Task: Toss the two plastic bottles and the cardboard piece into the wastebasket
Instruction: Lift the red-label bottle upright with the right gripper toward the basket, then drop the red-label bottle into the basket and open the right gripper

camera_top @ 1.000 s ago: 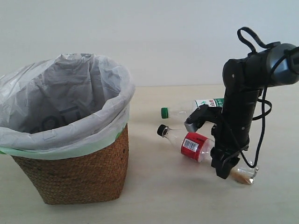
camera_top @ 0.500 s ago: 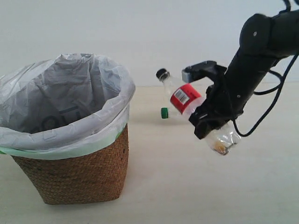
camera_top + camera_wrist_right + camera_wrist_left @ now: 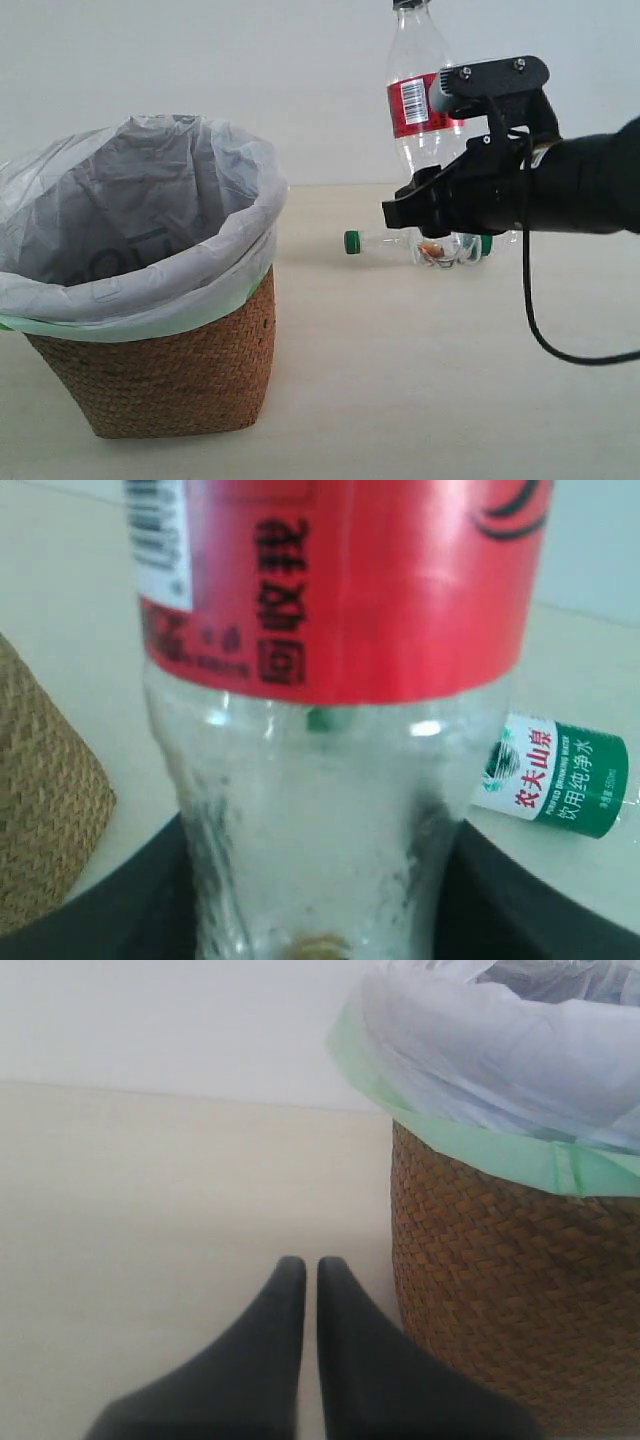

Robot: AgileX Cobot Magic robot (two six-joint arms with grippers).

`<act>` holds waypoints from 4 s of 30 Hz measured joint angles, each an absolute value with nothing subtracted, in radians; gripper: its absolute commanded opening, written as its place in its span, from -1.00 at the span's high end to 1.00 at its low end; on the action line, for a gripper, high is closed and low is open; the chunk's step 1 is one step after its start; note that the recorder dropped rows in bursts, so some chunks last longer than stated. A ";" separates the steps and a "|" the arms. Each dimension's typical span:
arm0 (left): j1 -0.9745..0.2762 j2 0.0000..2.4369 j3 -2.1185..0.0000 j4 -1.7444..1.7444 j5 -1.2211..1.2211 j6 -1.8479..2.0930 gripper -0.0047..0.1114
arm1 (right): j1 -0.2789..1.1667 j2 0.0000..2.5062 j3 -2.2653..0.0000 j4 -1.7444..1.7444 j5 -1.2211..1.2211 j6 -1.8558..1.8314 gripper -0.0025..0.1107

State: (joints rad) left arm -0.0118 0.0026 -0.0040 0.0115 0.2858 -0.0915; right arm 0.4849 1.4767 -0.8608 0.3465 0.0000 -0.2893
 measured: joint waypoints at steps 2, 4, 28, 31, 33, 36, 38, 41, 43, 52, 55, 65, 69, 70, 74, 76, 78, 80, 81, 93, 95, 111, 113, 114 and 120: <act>-0.012 0.003 -0.004 0.012 0.286 -0.091 0.85 | 0.506 1.459 -0.798 0.351 -0.108 -0.284 0.96; -0.012 0.003 -0.004 0.012 0.286 -0.091 0.85 | 0.508 1.446 -0.783 0.366 -0.148 -0.275 0.96; -0.012 0.003 -0.004 0.012 0.286 -0.091 0.85 | -0.110 1.257 -0.897 0.339 0.621 -0.224 0.96; -0.012 0.003 -0.004 0.012 0.286 -0.091 0.85 | -0.110 1.257 -0.908 0.310 0.667 -0.205 0.96; -0.012 0.003 -0.004 0.012 0.286 -0.091 0.85 | -0.110 1.257 -0.908 0.303 0.689 -0.200 0.96; -0.012 0.003 -0.004 0.012 0.286 -0.091 0.85 | -0.108 1.257 -0.910 0.294 0.704 -0.200 0.96; -0.012 0.003 -0.004 0.012 0.286 -0.091 0.85 | -0.084 1.257 -0.912 0.294 0.703 -0.200 0.96; -0.012 0.003 -0.004 0.012 0.286 -0.091 0.85 | -0.022 1.257 -0.933 0.291 0.703 -0.200 0.96; -0.012 0.003 -0.004 0.012 0.286 -0.091 0.85 | 0.024 1.257 -0.964 0.287 0.708 -0.181 0.96; -0.012 0.003 -0.004 0.012 0.286 -0.091 0.85 | 0.079 1.255 -1.069 0.274 0.789 -0.115 0.96; -0.012 0.003 -0.004 0.012 0.286 -0.091 0.85 | 0.083 1.255 -1.069 0.344 0.794 -0.154 0.96; -0.012 0.003 -0.004 0.012 0.286 -0.091 0.85 | 0.259 1.255 -1.073 0.490 0.699 -0.227 0.96; -0.012 0.003 -0.004 0.012 0.286 -0.091 0.85 | 0.269 1.259 -1.074 0.429 0.694 -0.195 0.96; -0.012 0.003 -0.004 0.012 0.286 -0.091 0.85 | 0.269 1.263 -1.074 0.368 0.701 -0.158 0.96; -0.012 0.003 -0.004 0.012 0.286 -0.091 0.85 | 0.259 1.301 -1.074 -0.015 0.804 0.095 0.96; -0.012 0.003 -0.004 0.012 0.286 -0.091 0.85 | 0.257 1.327 -1.074 -0.224 0.890 0.217 0.96; -0.012 0.003 -0.004 0.012 0.286 -0.091 0.85 | 0.253 1.354 -1.074 -0.394 0.975 0.303 0.96; -0.012 0.003 -0.004 0.012 0.286 -0.091 0.85 | 0.251 1.371 -1.074 -0.479 1.010 0.343 0.96; -0.012 0.003 -0.004 0.012 0.286 -0.091 0.85 | 0.250 1.382 -1.074 -0.494 1.010 0.356 0.96; -0.012 0.003 -0.004 0.012 0.286 -0.091 0.85 | 0.443 1.492 -1.341 0.820 0.725 -0.400 -0.05; -0.012 0.003 -0.004 0.012 0.286 -0.091 0.85 | 0.491 1.508 -1.467 1.031 0.745 -0.499 -0.28; -0.012 0.003 -0.004 0.012 0.286 -0.091 0.85 | 0.519 1.567 -1.632 0.782 0.726 -0.298 -0.19; -0.012 0.003 -0.004 0.012 0.286 -0.091 0.85 | 0.511 1.565 -1.632 0.723 0.729 -0.256 -0.19; -0.012 0.003 -0.004 0.012 0.286 -0.091 0.85 | 0.506 1.563 -1.632 0.689 0.737 -0.235 -0.19; -0.012 0.003 -0.004 0.012 0.286 -0.091 0.85 | 0.454 1.572 -1.632 0.091 0.935 -0.031 -0.16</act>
